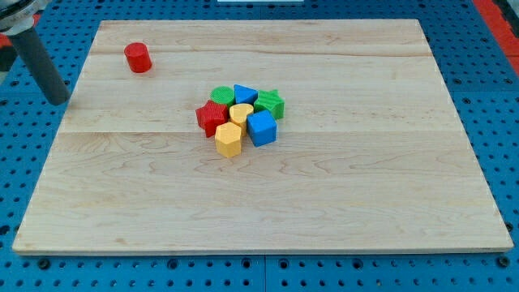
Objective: Slide the red circle a bit up
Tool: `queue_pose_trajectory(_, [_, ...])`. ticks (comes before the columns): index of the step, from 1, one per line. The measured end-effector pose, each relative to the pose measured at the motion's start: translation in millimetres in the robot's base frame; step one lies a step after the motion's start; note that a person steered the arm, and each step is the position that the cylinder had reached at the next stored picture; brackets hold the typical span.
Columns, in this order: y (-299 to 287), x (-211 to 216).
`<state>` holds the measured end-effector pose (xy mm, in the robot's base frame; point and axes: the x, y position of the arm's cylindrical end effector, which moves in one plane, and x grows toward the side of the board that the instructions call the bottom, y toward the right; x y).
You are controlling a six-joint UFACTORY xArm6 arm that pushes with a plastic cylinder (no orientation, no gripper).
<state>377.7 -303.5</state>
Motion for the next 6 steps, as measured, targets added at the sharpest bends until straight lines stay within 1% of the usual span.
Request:
queue_pose_trajectory(1, [63.0, -12.3])
queue_pose_trajectory(2, [99.8, -41.1])
queue_pose_trajectory(3, [86.4, -44.2])
queue_pose_trajectory(4, [92.1, -64.3])
queue_pose_trajectory(5, [106.4, -97.7])
queue_pose_trajectory(6, [111.1, -64.1])
